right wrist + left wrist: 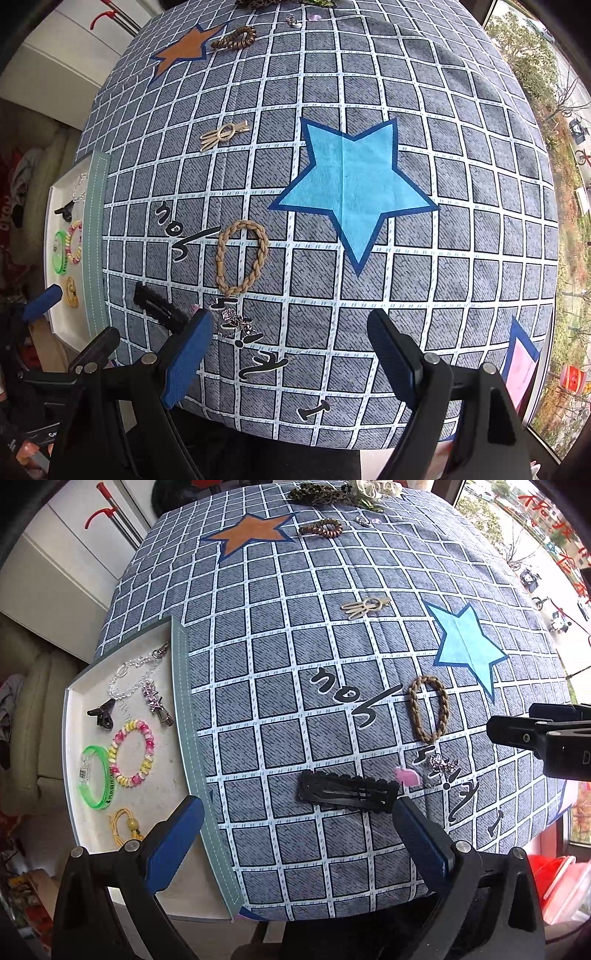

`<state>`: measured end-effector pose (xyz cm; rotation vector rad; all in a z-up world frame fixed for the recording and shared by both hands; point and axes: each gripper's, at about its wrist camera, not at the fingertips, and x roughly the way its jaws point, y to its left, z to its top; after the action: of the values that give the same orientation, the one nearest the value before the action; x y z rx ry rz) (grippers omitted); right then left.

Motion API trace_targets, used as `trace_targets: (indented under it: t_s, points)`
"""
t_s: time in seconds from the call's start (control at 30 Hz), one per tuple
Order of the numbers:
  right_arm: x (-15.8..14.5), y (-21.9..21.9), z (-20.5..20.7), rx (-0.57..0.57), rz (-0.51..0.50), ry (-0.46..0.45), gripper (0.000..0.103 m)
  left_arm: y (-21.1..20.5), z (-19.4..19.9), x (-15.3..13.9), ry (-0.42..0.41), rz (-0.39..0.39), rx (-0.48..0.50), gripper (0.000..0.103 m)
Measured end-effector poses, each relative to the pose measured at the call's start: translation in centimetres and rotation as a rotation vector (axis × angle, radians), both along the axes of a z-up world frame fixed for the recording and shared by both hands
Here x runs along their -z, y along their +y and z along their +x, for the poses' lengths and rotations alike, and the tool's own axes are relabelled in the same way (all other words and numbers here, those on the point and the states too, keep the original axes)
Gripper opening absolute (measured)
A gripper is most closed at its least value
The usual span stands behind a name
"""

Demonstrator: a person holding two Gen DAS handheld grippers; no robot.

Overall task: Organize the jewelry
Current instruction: 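Grasp the black snap hair clips with the left tool while the right tool grasps the braided tan bracelet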

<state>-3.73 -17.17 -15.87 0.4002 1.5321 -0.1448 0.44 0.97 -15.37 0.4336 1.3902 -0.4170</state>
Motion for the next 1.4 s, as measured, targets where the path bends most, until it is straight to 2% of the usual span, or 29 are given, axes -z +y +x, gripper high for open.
trace_targets:
  t_s: [0.1,0.17,0.3,0.5,0.63,0.77,0.83,0.93,1.03,1.13,1.17,1.2,1.3,1.37,1.4]
  points:
    - [0.6,0.2,0.2,0.036,0.015,0.009,0.087,-0.2,-0.3,0.3,0.013,-0.021,0.03,0.103]
    - [1.1,0.7,0.6,0.027,-0.01,0.018,0.087,-0.1,-0.3,0.5,0.026,-0.025,0.036,0.103]
    - [1.9,1.8,1.7,0.015,-0.017,0.027,0.087,0.2,-0.2,1.1,0.07,-0.035,-0.006,0.103]
    - [3.3,2.8,3.4,-0.033,-0.011,0.028,0.087,0.2,-0.4,2.2,0.112,-0.017,-0.116,0.103]
    - [4.7,3.9,4.7,-0.115,-0.025,0.03,0.087,0.1,-0.7,2.5,0.12,-0.013,-0.209,0.103]
    - [6.1,6.0,5.5,-0.198,-0.068,0.047,0.088,0.2,-1.4,3.0,0.126,-0.01,-0.304,0.103]
    - [6.4,7.1,5.8,-0.249,-0.119,0.042,0.088,0.6,-2.1,3.2,0.128,-0.015,-0.343,0.103]
    - [6.5,8.2,5.8,-0.294,-0.14,0.021,0.087,0.8,-2.8,3.5,0.13,-0.019,-0.38,0.103]
    - [6.1,8.5,5.3,-0.302,-0.143,0.003,0.076,1.0,-3.7,4.3,0.135,-0.023,-0.411,0.103]
    - [5.5,7.7,4.6,-0.31,-0.142,-0.016,0.053,0.9,-4.0,5.6,0.161,-0.04,-0.467,0.103]
    - [5.4,7.2,4.6,-0.318,-0.157,-0.018,0.034,1.0,-4.0,5.9,0.171,-0.05,-0.491,0.103]
    - [5.4,7.0,4.6,-0.325,-0.171,-0.019,0.02,1.1,-4.1,6.3,0.178,-0.058,-0.515,0.103]
    - [5.1,5.1,4.2,-0.319,-0.145,-0.023,0.01,1.6,-3.5,7.3,0.204,-0.072,-0.59,0.103]
    - [5.1,4.6,4.1,-0.315,-0.129,-0.025,0.009,2.1,-3.1,8.0,0.223,-0.073,-0.643,0.103]
    - [5.1,4.2,4.1,-0.316,-0.126,-0.027,0.009,2.3,-2.8,8.4,0.232,-0.07,-0.666,0.098]
